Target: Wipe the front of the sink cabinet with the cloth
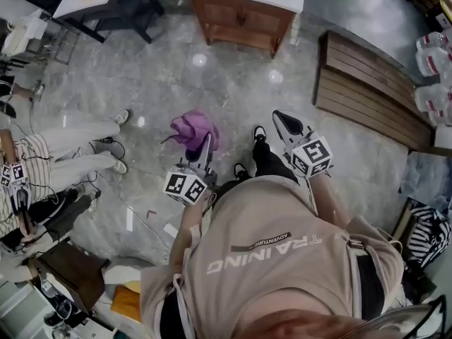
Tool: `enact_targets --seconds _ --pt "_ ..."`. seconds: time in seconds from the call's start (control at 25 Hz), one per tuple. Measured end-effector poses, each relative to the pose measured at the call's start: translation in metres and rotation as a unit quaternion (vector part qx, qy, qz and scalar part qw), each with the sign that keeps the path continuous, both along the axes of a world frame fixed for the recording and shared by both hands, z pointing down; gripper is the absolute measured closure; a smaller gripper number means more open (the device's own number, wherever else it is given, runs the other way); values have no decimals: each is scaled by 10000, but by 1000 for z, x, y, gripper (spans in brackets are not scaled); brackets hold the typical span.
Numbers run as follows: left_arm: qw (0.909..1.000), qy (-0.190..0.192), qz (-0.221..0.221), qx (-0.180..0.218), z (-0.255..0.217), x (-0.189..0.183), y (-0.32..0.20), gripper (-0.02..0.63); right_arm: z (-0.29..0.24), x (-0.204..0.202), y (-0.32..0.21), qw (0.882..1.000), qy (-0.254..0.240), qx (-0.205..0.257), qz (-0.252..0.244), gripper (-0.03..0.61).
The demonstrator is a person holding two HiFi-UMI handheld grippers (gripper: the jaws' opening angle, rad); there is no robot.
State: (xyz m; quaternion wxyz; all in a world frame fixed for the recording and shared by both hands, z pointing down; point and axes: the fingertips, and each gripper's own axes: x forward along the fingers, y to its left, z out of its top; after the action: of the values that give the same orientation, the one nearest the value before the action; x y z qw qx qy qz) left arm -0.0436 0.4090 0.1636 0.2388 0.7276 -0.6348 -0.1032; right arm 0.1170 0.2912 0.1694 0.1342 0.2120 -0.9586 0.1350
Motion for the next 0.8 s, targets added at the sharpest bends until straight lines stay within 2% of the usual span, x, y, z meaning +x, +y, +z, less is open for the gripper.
enact_targets --seconds 0.32,0.56,0.8 --pt "9991 -380 -130 104 -44 -21 -111 558 -2 -20 -110 9991 -399 24 -141 567" --pt "9975 -432 -561 -3 -40 -34 -168 558 37 -6 -156 9992 41 -167 -371 566" --pt "9975 -406 -571 -21 -25 -48 -202 558 43 -35 -189 9979 69 -247 -587 566"
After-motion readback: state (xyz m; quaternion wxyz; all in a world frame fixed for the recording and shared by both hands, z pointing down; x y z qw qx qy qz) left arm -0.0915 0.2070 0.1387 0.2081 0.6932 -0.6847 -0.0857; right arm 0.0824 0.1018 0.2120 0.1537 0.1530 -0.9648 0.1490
